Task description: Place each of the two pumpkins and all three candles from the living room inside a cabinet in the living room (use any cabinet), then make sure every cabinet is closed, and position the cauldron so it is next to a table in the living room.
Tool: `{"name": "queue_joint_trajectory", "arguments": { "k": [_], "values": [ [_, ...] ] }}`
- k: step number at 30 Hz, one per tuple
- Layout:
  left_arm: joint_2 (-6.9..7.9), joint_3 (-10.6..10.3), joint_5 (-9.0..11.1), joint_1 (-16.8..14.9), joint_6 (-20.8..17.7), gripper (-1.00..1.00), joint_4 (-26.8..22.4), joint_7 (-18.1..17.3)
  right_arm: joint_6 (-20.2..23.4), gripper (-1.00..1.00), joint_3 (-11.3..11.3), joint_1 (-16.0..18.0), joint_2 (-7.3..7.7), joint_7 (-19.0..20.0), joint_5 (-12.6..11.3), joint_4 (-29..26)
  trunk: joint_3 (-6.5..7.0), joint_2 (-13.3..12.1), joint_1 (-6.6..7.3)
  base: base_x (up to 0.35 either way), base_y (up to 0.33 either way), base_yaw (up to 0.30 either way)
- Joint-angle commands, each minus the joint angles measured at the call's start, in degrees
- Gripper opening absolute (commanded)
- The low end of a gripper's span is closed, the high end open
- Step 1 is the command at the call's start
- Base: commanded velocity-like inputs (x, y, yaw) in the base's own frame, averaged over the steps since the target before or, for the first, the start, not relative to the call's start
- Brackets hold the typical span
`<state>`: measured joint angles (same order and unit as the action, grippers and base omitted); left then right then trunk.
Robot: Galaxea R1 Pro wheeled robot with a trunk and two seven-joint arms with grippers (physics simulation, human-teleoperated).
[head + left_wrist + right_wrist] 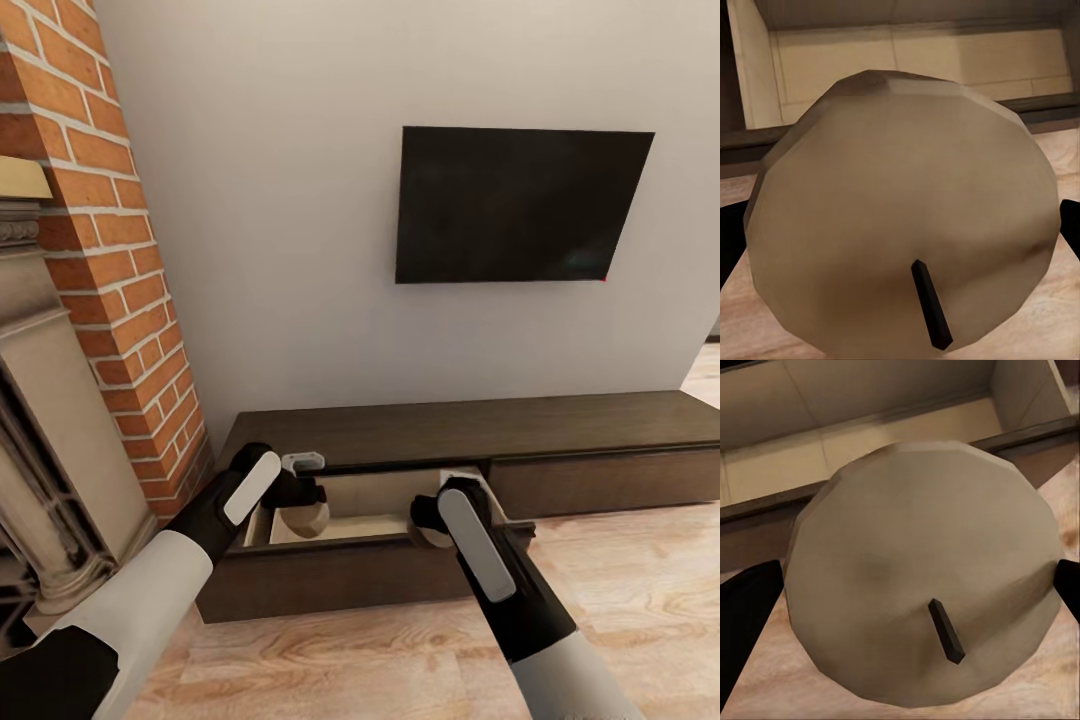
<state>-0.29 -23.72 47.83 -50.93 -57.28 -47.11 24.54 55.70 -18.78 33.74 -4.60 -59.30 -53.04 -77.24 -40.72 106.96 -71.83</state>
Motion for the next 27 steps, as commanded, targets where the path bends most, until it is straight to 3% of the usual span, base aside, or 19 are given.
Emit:
{"name": "queue_joint_trajectory", "arguments": {
  "k": [1,12,21,27],
  "values": [
    [0.02,-0.1,0.5,0.0,-0.1,-1.00,-0.1,0.4,0.3,-1.00,0.1,0.4,-0.18,-1.2,-0.6,0.7,-0.06,0.0,0.01,0.000,0.000,0.000],
    [-0.04,0.0,0.6,0.0,-0.1,-1.00,0.2,0.4,0.3,-1.00,0.9,3.8,-0.66,-2.0,-2.3,8.7,-0.06,0.0,0.01,0.071,0.000,0.000],
    [-0.06,0.0,0.6,0.0,-0.2,-1.00,0.4,0.4,0.3,-1.00,0.4,4.4,-1.09,-1.5,-2.8,9.4,-0.06,0.0,0.01,0.045,0.000,0.000],
    [-0.07,0.0,0.6,0.0,-0.4,-1.00,0.9,0.4,0.1,-1.00,0.1,4.4,-1.59,-1.3,-2.8,9.0,-0.06,0.0,0.01,0.224,0.000,0.000]
  ]
}}
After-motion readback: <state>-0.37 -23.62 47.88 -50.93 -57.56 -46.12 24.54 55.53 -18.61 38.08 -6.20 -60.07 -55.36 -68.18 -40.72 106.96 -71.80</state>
